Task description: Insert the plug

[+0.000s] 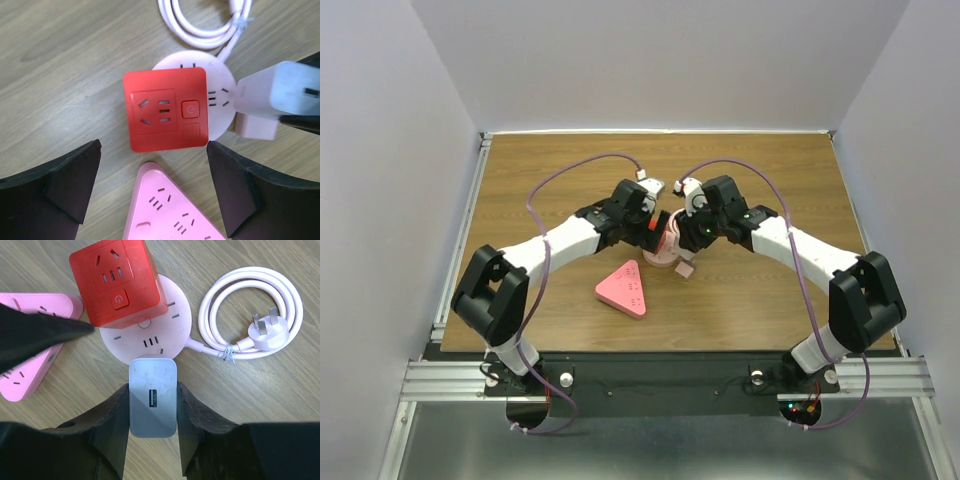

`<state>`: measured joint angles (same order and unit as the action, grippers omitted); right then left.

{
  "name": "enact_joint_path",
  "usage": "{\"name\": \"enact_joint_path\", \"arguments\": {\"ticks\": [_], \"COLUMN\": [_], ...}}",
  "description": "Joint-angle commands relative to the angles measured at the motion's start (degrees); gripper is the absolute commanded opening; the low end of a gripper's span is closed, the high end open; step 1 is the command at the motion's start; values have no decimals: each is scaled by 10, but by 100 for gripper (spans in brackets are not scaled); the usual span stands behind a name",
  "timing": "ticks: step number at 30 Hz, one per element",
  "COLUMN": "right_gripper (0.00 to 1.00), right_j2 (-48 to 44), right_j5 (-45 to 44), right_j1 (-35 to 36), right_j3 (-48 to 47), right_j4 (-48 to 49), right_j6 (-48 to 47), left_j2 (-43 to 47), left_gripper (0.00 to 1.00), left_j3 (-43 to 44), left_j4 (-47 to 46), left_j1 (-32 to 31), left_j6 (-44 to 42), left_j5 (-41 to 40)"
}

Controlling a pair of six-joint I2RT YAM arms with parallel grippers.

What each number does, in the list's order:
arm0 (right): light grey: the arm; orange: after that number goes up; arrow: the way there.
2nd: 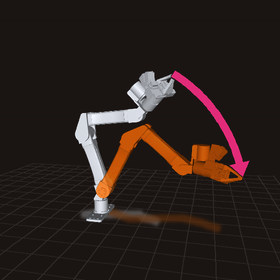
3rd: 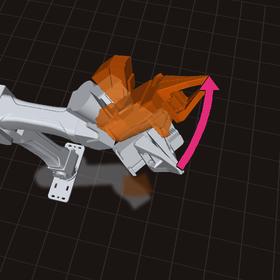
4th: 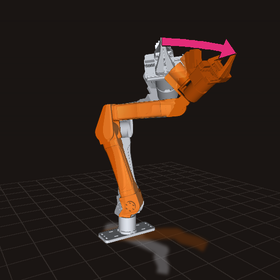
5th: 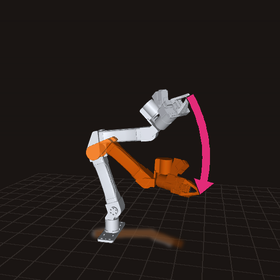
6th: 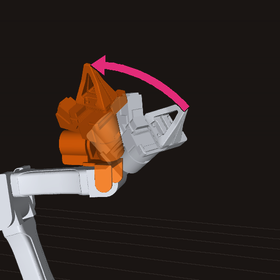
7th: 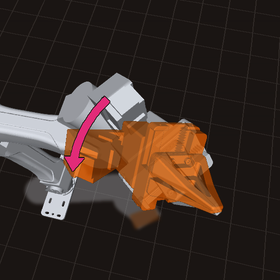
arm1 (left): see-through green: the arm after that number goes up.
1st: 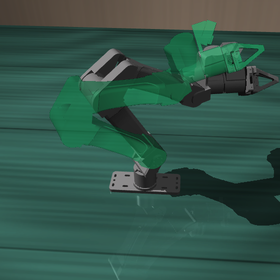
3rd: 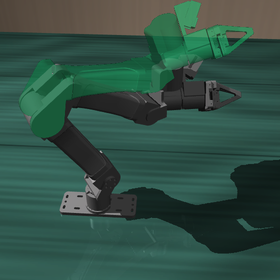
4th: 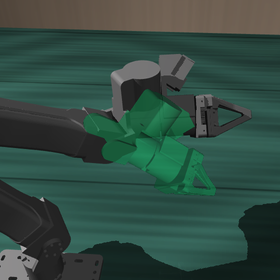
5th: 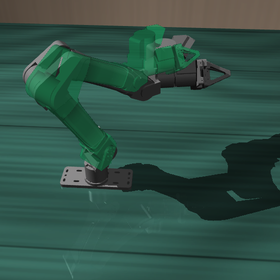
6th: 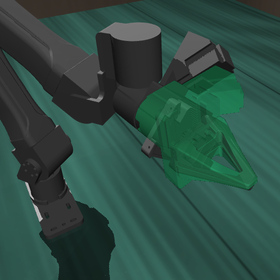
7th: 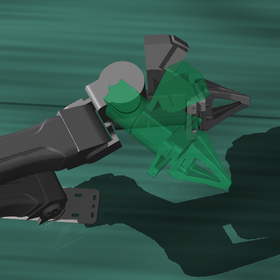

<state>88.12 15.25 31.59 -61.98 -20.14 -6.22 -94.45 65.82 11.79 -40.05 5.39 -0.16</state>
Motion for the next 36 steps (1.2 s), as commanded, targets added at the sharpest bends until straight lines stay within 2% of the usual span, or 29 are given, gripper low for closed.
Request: {"name": "enact_joint_path", "arguments": {"ticks": [1,5,14,36], "right_gripper": [0,0,0,0], "right_j2": [-2,-2,21,47], "right_j5": [4,8,30,0], "right_j1": [8,9,19,27], "right_j3": [-18,-16,-22,-32], "right_j4": [30,36,51,66], "right_j6": [-15,-20,-35,-74], "left_j2": [58,81,110,117], "left_gripper": [99,99,99,99], "left_j3": [0,-8,-23,-32], "left_j4": [-26,-52,-74,-71], "left_j1": [39,59,100,125], "left_j6": [18,26,39,41], "left_j5": [56,112,184,204]}}
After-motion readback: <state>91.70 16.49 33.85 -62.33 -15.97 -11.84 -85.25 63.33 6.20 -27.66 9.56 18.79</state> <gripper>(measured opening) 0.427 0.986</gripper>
